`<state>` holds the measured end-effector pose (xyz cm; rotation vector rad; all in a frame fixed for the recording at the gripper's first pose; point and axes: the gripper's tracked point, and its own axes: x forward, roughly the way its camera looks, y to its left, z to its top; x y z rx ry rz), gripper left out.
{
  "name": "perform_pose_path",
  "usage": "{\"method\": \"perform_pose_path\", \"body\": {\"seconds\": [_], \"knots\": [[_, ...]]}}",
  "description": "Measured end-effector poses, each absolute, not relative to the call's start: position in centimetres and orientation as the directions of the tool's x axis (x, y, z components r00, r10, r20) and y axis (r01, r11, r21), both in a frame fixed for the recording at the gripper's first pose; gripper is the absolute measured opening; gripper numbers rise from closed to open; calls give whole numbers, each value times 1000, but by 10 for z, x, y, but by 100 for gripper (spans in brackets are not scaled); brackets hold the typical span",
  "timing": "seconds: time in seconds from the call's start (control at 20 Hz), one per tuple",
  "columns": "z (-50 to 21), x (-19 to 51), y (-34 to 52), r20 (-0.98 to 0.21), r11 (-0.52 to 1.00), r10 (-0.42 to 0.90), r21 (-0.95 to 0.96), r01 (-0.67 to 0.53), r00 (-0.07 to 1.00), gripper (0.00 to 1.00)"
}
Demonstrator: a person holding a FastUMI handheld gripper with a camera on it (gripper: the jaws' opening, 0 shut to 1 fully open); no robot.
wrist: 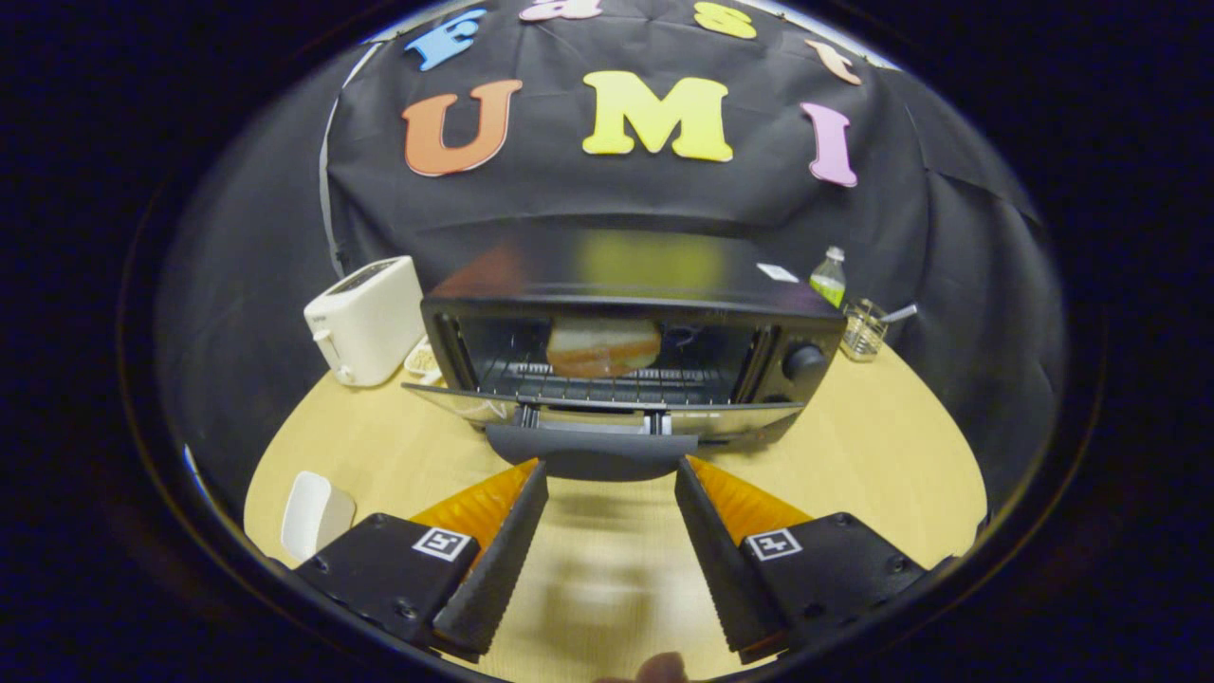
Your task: Open the toaster oven, put the food inside, and close the toaster oven door.
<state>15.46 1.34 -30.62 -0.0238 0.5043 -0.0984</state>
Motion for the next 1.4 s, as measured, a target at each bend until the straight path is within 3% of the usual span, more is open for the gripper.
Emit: {"method": "perform_pose_path", "body": {"seconds": [0.35, 0.55, 0.75, 1.05, 1.4], "knots": [[-177, 172, 26, -298, 996, -82, -47, 71, 951, 90], [-101, 139, 41, -169, 998, -54, -26, 50, 984, 90], [-56, 90, 47, -114, 999, -49, -2, 49, 992, 91], [-29, 19, 25, -82, 996, -83, 19, 85, 993, 95], [-56, -47, 8, -85, 994, -110, -9, 110, 990, 100]]}}
